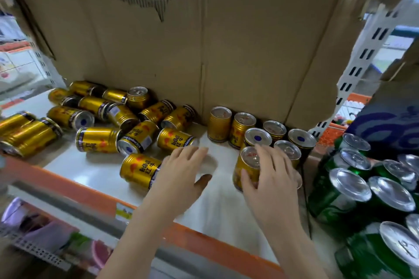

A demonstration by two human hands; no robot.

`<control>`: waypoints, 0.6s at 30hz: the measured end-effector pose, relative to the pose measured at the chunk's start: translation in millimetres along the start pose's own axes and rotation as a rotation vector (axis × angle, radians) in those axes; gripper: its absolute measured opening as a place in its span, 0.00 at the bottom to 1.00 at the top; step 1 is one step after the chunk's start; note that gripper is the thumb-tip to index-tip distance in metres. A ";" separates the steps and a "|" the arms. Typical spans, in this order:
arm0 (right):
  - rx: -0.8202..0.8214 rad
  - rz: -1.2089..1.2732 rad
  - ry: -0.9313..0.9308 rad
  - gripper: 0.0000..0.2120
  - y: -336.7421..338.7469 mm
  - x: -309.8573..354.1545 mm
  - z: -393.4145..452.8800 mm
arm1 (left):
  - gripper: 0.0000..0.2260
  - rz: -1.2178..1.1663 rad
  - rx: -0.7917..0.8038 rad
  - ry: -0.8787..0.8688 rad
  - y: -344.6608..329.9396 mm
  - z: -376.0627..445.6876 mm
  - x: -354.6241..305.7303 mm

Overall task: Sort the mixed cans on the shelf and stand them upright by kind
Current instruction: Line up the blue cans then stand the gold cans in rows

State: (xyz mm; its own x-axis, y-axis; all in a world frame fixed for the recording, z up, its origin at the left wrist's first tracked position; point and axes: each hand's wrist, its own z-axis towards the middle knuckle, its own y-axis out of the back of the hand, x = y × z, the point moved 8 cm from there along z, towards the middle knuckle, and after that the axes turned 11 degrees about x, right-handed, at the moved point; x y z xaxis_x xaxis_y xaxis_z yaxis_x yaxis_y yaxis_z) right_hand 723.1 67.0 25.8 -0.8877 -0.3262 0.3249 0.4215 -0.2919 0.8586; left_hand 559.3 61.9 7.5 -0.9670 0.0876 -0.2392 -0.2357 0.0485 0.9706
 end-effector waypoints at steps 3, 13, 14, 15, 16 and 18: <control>0.018 0.053 0.047 0.21 -20.7 33.2 13.1 | 0.25 -0.019 -0.036 0.064 12.4 -12.3 48.5; 0.497 -0.072 0.026 0.38 -119.5 99.4 67.4 | 0.38 0.053 0.266 -0.147 8.2 -14.5 130.7; 0.533 -0.091 0.006 0.42 -126.6 99.3 71.5 | 0.38 0.084 0.282 -0.190 5.7 -13.7 130.7; 0.570 -0.094 -0.023 0.44 -133.9 97.7 74.4 | 0.38 0.109 0.285 -0.224 1.8 -13.1 132.8; 0.603 -0.079 -0.059 0.45 -140.5 95.4 75.9 | 0.37 0.120 0.273 -0.250 -1.3 -12.0 135.2; 0.632 0.011 -0.138 0.45 -148.1 90.4 74.8 | 0.37 0.114 0.238 -0.271 -6.0 -10.2 141.0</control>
State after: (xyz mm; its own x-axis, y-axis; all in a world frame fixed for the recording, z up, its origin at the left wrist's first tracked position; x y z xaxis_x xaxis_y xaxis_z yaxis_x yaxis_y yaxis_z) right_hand 566.6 148.1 -42.3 -0.9176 -0.1951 0.3464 0.2775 0.3098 0.9094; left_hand 423.4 63.8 -31.8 -0.9175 0.3642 -0.1596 -0.0688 0.2500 0.9658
